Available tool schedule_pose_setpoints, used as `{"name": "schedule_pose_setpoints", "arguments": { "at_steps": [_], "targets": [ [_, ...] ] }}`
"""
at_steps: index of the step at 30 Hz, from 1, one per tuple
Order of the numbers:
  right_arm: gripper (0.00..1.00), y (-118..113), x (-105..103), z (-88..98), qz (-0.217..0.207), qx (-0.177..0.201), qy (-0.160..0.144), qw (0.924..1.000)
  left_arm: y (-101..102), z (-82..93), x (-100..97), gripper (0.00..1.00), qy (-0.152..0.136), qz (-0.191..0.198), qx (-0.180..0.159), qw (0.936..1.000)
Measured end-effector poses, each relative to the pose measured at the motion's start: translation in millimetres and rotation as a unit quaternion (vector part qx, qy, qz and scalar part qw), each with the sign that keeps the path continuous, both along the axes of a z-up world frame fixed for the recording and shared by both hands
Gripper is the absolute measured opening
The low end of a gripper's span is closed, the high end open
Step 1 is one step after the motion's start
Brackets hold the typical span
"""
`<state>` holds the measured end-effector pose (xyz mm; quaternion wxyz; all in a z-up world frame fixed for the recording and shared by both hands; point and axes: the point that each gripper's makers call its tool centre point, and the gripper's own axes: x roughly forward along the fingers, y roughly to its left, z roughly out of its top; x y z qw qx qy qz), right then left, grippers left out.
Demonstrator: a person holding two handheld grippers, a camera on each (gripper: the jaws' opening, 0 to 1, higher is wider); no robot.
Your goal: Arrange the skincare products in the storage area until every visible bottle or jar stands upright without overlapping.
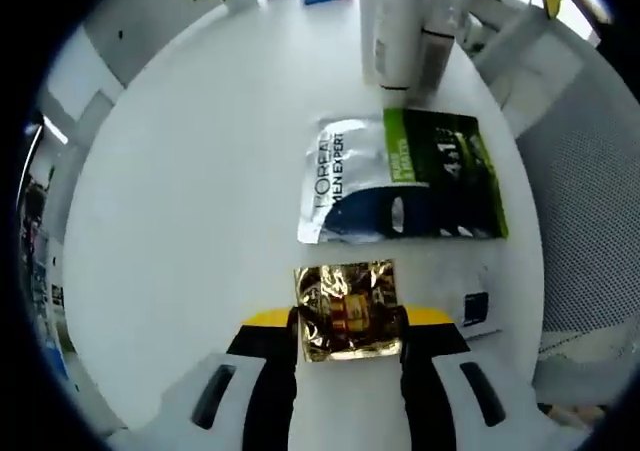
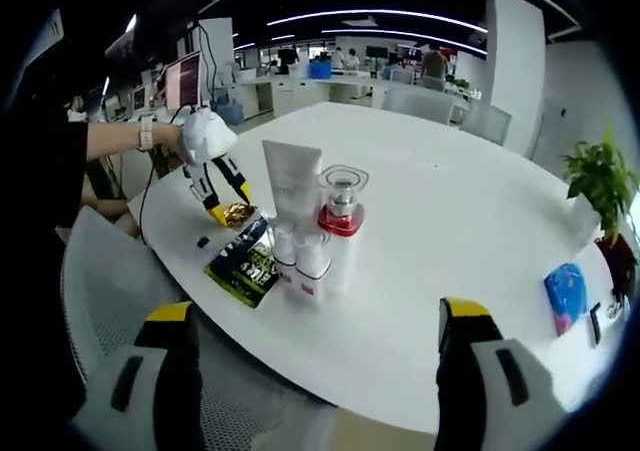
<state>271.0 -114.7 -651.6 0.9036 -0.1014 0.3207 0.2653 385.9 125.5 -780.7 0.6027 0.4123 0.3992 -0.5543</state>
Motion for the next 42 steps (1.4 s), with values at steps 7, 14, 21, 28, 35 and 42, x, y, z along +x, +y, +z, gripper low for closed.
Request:
{"name": "schedule_pose_setpoints", "arguments": {
  "at_steps": [7, 14, 21, 28, 35, 42],
  "targets": [
    [1.00, -0.5, -0.1, -1.8, -0.001, -0.002, 0.005, 1.0000, -3.0, -0.6, 0.0, 0.37, 0.006, -0.022, 0.006, 0.9997],
    [1.00, 7.2, 3.1, -1.5, 0.011, -0.006, 0.006, 0.9999, -6.0, -1.8, 0.5, 0.37, 0.027, -0.031, 0.000, 0.9991],
    [1.00, 8.2, 3.4, 1.7, 0.013, -0.005, 0.002, 0.9999, -8.7, -1.7, -3.4, 0.46, 0.040, -0.027, -0.012, 0.9988],
    [1.00, 4.7, -2.5, 0.5, 0.009, -0.005, 0.002, 0.9999, -7.4, 5.1, -0.1, 0.49, 0.017, -0.002, -0.023, 0.9996],
    [1.00, 5.3, -6.8, 1.0, 0.011, -0.001, 0.000, 0.9999, -5.6, 27.2, 2.8, 0.50, -0.011, 0.047, -0.055, 0.9973],
    [1.00, 9.5, -7.2, 1.9, 0.018, 0.008, -0.005, 0.9998, 4.3, 44.8, 6.5, 0.58, -0.040, 0.159, -0.091, 0.9824]
  ]
}}
